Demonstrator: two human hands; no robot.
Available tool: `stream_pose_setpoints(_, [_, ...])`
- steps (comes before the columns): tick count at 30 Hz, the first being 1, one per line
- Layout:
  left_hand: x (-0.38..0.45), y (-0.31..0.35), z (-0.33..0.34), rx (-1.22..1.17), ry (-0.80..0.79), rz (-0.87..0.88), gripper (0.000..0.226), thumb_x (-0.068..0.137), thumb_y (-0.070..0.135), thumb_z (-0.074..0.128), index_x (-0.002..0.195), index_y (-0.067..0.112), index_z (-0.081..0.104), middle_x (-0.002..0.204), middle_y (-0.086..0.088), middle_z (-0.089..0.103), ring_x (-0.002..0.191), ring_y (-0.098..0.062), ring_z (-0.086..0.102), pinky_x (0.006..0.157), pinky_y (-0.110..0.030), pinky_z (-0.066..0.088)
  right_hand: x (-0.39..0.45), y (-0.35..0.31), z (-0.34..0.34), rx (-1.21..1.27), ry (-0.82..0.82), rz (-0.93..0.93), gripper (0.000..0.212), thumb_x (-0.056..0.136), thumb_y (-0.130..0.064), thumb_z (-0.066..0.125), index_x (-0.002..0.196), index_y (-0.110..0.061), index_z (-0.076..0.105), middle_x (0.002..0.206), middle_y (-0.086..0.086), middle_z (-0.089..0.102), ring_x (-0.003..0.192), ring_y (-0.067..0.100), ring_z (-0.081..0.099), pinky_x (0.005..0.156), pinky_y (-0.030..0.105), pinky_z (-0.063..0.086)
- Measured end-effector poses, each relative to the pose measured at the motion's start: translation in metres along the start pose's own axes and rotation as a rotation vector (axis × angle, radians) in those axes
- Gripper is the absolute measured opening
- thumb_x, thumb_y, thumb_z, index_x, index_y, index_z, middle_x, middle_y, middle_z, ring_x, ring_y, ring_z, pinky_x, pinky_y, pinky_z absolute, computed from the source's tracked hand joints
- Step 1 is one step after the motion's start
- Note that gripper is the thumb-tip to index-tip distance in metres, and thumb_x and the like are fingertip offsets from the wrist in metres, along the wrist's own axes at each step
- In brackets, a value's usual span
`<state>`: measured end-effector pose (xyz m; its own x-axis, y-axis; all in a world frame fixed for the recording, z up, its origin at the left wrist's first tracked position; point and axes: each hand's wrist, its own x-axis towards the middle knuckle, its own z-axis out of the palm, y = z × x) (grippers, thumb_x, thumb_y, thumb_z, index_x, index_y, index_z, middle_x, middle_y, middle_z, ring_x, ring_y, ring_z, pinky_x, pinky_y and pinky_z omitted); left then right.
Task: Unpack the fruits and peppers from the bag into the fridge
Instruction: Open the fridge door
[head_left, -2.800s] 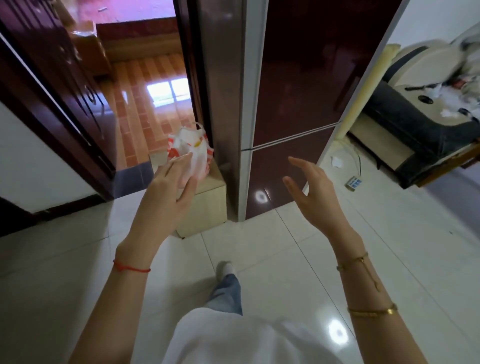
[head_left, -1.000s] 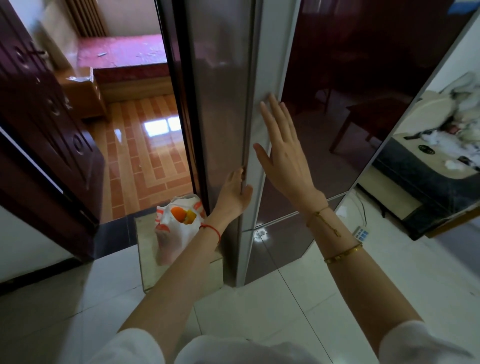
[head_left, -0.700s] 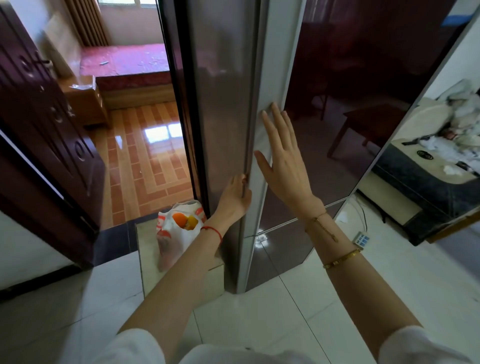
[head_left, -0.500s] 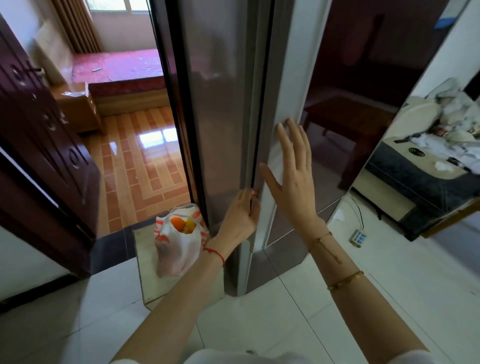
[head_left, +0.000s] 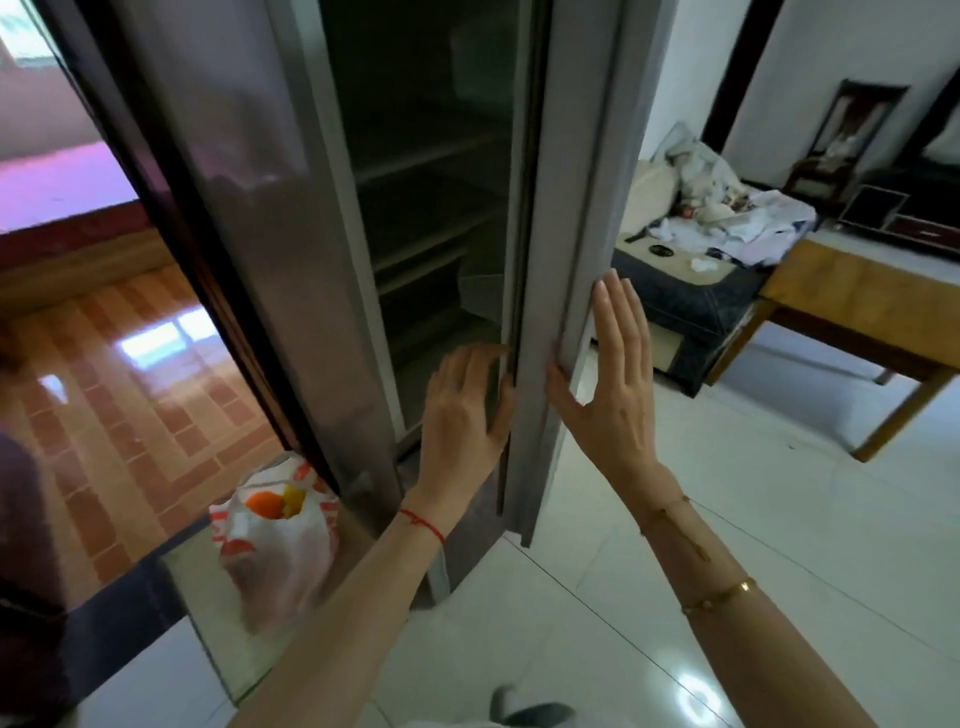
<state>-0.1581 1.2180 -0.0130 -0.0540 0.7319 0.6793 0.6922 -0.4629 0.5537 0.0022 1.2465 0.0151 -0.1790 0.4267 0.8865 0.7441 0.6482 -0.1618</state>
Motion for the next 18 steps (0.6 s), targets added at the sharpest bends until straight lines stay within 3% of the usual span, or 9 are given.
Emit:
stream_pose_setpoints(4, [0.017,0.017,0.011,-0.044,-0.040,-0.012,0.058,0.093,0.038,0.051,0.143,0.014,0.039,0.150,-0.011,0.039,0.138,-0.025,0.039,0.113,-0.043,0.038,-0.013,0.021,-0.027,-0.114,0.003,0.018,0.090,0.093,-0.021,0.067,0.156,-0.020,0.002,0.156,0.016,0.021,0.150,0.030,0.013,0.119,0.053,0.024])
stream_pose_setpoints(9, [0.027,0.024,0.040,0.018,-0.180,0.047,0.068,0.097,0.033,0.055,0.154,0.015,0.022,0.162,-0.008,0.020,0.150,-0.024,0.018,0.118,-0.054,0.026,-0.026,0.042,-0.059,-0.206,0.022,0.058,0.082,0.094,-0.016,0.064,0.155,-0.013,0.009,0.161,0.008,0.016,0.150,0.032,0.013,0.116,0.059,0.027])
stream_pose_setpoints(13, [0.032,0.038,0.054,0.029,-0.236,0.093,0.067,0.100,0.038,0.046,0.155,0.015,0.016,0.164,-0.006,0.014,0.151,-0.019,0.008,0.123,-0.037,0.000,-0.035,0.064,-0.084,-0.271,0.047,0.114,0.070,0.096,-0.015,0.061,0.151,-0.005,0.020,0.160,0.000,0.012,0.150,0.032,0.014,0.118,0.056,0.026])
stream_pose_setpoints(18, [0.042,0.062,0.077,-0.016,-0.326,0.172,0.065,0.098,0.035,0.044,0.155,0.016,0.020,0.163,-0.001,0.017,0.151,-0.015,0.008,0.117,-0.019,-0.012,-0.042,0.097,-0.110,-0.327,0.086,0.234,0.065,0.096,-0.010,0.059,0.151,-0.004,0.024,0.159,0.014,0.023,0.149,0.036,0.018,0.118,0.057,0.024])
